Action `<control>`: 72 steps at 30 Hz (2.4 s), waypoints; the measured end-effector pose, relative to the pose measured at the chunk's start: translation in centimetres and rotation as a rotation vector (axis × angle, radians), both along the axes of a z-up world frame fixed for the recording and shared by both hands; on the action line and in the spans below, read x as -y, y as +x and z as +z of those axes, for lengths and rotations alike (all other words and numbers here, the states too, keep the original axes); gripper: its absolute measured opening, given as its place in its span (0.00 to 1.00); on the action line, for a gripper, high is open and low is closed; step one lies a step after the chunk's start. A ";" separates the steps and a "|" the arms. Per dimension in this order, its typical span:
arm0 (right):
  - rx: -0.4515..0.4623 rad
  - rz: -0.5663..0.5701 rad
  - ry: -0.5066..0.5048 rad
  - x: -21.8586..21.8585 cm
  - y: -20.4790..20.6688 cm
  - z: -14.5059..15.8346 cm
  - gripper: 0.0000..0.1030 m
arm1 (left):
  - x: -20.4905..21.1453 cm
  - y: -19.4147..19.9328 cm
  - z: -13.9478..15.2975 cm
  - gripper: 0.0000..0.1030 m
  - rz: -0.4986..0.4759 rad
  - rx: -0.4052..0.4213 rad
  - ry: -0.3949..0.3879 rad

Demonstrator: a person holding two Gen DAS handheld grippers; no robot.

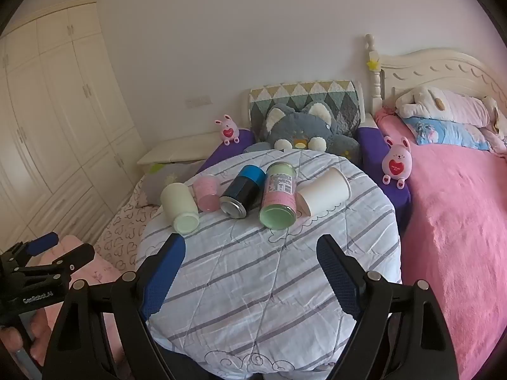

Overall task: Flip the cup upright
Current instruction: 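Move the right tool toward the blue-and-black cup lying on its side, then close the right gripper around the blue-and-black cup and lift it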

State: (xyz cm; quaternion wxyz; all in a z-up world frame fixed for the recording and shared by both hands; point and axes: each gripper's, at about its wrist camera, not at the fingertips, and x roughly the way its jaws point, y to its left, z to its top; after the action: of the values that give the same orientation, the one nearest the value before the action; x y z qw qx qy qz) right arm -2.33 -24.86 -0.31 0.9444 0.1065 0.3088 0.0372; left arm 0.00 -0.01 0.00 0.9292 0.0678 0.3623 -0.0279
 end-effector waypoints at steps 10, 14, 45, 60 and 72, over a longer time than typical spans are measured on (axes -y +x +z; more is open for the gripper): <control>0.007 0.012 -0.011 -1.1 0.0 0.4 0.83 | -1.7 0.1 -0.3 1.00 -0.001 0.004 -0.021; 0.006 0.023 -0.023 -1.5 0.0 0.4 0.83 | -1.8 0.1 -0.3 1.00 0.018 0.003 -0.039; -0.037 0.061 -0.040 -3.1 2.4 -0.9 0.83 | -2.7 1.5 -1.5 1.00 0.051 -0.018 -0.034; -0.100 0.088 -0.084 -6.1 8.4 -2.4 0.84 | -3.4 7.2 -3.7 1.00 0.057 -0.069 -0.040; -0.201 0.086 -0.028 -7.8 18.9 -6.4 0.83 | -3.9 13.6 -6.7 1.00 0.073 -0.116 -0.039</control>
State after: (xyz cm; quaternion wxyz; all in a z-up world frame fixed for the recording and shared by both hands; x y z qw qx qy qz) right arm 16.56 -17.06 -6.72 0.9076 0.0831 0.4068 0.0627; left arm 13.58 3.92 -6.73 0.9081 0.0347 0.4173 -0.0047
